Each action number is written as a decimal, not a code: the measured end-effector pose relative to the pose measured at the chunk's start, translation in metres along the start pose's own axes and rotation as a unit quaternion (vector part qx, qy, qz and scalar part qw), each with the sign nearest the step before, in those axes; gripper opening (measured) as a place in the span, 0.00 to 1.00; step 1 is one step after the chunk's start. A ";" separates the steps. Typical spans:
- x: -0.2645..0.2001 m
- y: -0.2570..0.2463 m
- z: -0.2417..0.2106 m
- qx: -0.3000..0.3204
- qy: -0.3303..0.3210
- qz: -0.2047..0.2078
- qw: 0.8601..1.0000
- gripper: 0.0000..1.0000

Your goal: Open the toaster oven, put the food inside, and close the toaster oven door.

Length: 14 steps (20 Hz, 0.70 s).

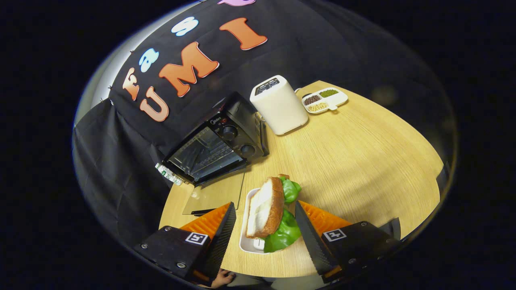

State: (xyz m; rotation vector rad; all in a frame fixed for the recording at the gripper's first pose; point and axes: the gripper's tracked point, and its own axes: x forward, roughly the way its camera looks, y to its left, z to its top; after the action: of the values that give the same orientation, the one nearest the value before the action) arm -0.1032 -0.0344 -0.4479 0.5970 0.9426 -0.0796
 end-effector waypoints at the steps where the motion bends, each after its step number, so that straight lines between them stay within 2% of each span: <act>1: 0.003 -0.001 -0.004 0.009 0.009 0.005 1.000 0.87; 3: 0.010 -0.004 -0.009 0.030 0.022 0.014 0.999 0.83; 5: 0.015 -0.007 -0.010 0.051 0.026 0.020 0.998 0.71; 6: 0.015 -0.003 -0.009 0.070 0.026 0.036 0.997 0.59; 8: 0.015 -0.004 -0.007 0.083 0.019 0.044 0.995 0.44; 11: 0.013 -0.006 0.002 0.075 0.000 0.036 0.997 0.35; 14: 0.004 0.006 0.019 0.081 -0.022 0.046 0.995 0.33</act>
State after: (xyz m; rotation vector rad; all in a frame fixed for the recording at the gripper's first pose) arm -0.0847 -0.0388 -0.4400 0.7844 0.8697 -0.0861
